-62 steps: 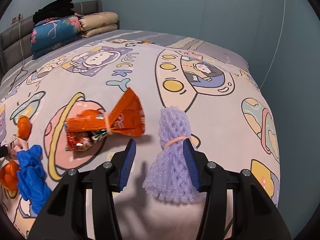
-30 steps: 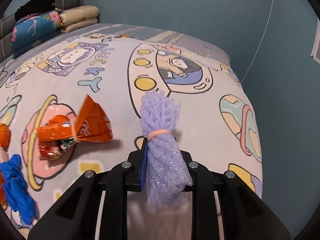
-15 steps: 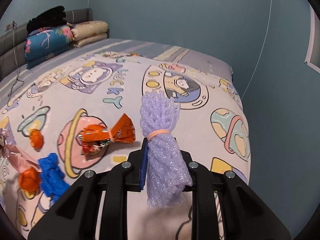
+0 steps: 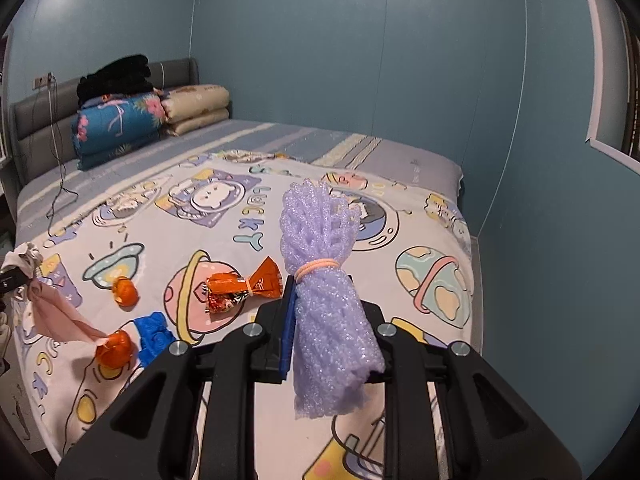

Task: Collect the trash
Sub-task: 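Lift the foam net and grey cloth and carry both over the yellow bin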

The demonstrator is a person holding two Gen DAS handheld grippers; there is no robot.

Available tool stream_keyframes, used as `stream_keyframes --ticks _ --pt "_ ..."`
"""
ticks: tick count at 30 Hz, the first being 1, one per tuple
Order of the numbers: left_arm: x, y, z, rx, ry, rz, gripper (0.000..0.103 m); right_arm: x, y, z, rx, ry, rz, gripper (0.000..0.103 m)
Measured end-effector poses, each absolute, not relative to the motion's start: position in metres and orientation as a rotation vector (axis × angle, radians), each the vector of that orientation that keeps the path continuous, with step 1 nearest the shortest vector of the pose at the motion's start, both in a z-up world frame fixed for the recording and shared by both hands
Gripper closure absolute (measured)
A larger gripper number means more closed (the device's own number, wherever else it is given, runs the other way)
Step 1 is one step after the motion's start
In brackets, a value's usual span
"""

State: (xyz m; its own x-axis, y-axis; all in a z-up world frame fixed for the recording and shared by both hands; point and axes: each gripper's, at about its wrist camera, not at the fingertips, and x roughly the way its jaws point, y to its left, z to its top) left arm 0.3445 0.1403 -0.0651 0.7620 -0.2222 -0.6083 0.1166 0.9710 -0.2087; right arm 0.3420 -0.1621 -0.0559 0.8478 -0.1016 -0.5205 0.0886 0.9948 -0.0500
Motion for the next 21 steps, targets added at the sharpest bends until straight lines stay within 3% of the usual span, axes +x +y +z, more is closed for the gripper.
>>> stream_keyframes --ticks 21 --pt "0.253 0.006 -0.017 -0.042 0.612 -0.437 0.089 0.220 -0.234 -0.012 0.031 0.417 -0.172 0.083"
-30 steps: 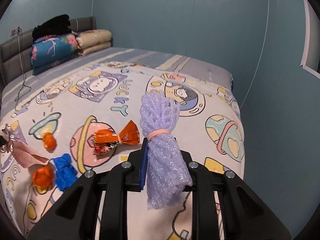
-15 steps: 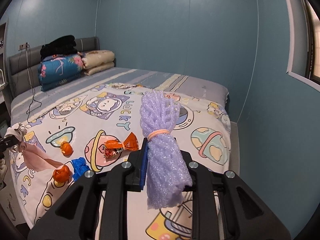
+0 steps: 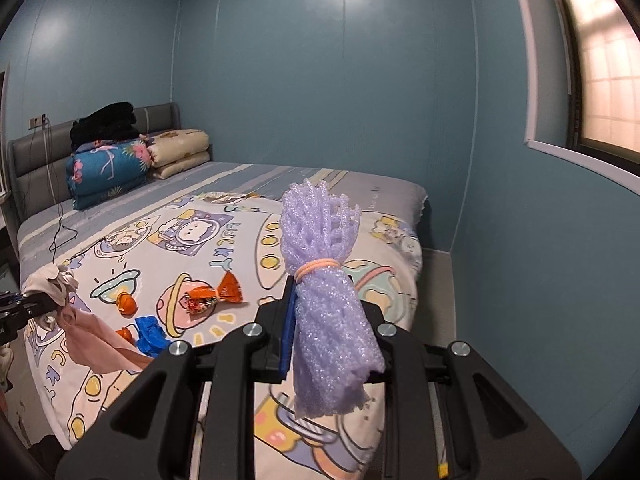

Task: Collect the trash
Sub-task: 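Lift the foam net and grey cloth and carry both over the yellow bin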

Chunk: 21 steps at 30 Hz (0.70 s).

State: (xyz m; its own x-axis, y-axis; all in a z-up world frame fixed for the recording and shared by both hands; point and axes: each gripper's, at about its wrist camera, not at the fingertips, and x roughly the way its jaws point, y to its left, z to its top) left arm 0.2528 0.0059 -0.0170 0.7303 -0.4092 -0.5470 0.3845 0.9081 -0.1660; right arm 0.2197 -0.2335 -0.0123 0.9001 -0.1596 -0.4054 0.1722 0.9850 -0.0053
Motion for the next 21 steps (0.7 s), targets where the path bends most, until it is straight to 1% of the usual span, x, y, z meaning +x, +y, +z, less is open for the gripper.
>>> stream_keyframes --ticks 11,21 --pt "0.204 -0.085 0.004 0.060 0.551 -0.629 0.089 0.144 -0.289 -0.010 0.073 0.379 -0.274 0.083" --pt "0.165 -0.161 0.001 0.164 0.547 -0.782 0.089 0.085 -0.326 -0.031 0.122 0.407 -0.381 0.082"
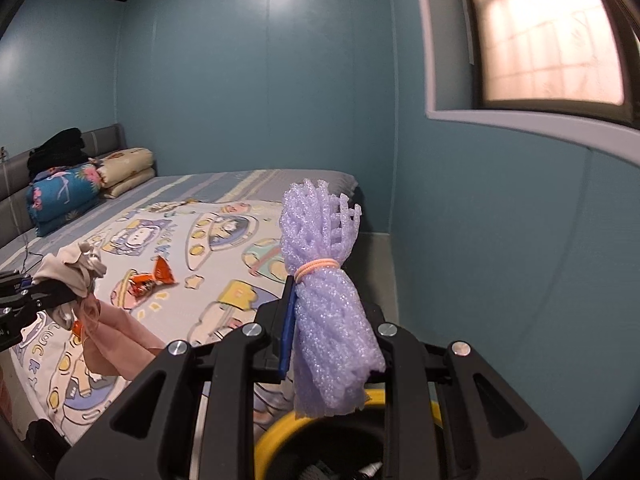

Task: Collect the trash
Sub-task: 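Lift the foam net and grey cloth and carry both over the yellow bin, then lower both tools into the bin rim and open them to drop the items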

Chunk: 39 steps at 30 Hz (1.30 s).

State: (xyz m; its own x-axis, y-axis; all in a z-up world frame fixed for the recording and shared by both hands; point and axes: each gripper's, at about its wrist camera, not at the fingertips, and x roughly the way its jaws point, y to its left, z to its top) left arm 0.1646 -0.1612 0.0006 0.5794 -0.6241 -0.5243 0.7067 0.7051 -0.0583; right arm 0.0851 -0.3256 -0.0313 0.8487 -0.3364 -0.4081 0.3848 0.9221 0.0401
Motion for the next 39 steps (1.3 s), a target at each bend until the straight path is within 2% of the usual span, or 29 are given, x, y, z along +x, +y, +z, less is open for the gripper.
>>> stream_keyframes --ticks 13,30,35,36,39 --pt "0.123 -0.238 -0.019 0.261 0.568 -0.929 0.088 0.032 -0.366 -0.079 0.245 0.483 -0.456 0.082" --pt "0.101 -0.289 -0.070 0.301 0.679 -1.003 0.087 0.011 -0.384 -0.129 0.316 0.585 -0.434 0.081" --pt "0.102 -0.297 -0.088 0.304 0.724 -1.009 0.086 0.014 -0.387 -0.137 0.315 0.606 -0.437 0.077" --pt "0.103 -0.297 -0.090 0.304 0.728 -1.006 0.085 0.014 -0.389 -0.138 0.320 0.610 -0.440 0.076" --pt "0.108 -0.295 -0.094 0.282 0.749 -1.001 0.065 0.019 -0.395 -0.140 0.343 0.615 -0.460 0.068"
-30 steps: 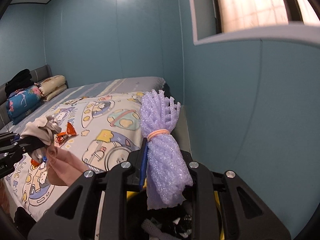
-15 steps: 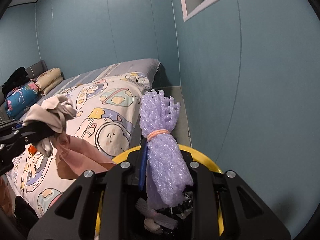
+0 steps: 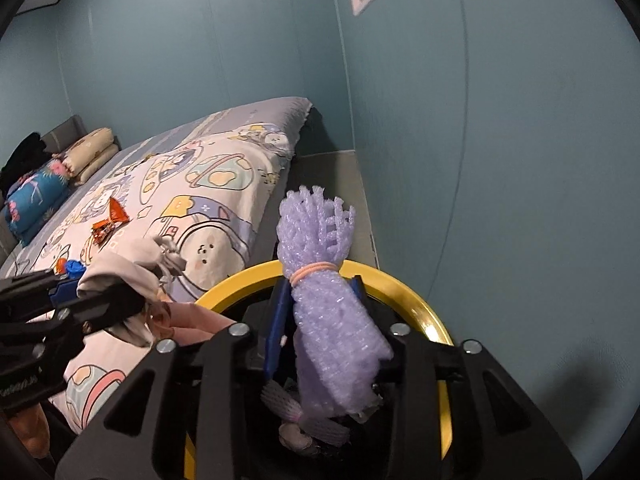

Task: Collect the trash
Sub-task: 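Lower both tools into the bin rim and open them to drop the items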

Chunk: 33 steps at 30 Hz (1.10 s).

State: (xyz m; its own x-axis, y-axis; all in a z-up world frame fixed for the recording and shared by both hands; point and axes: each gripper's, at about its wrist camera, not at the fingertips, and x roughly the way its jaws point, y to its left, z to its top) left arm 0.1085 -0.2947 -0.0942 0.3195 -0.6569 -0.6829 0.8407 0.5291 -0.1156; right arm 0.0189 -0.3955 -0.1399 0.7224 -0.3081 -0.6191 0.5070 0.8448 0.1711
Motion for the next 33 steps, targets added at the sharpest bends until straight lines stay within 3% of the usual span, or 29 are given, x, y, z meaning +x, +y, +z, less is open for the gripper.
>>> stream_keyframes --ticks 4,19,33 --pt "0.118 -0.287 -0.095 0.249 0.763 -0.985 0.057 0.015 -0.400 -0.143 0.364 0.616 -0.475 0.061" --pt "0.147 -0.248 -0.082 0.199 0.736 -0.902 0.057 0.036 -0.384 -0.132 0.343 0.611 -0.428 0.060" --pt "0.224 -0.124 -0.073 0.058 0.719 -0.657 0.052 0.141 -0.307 -0.104 0.217 0.615 -0.240 0.060"
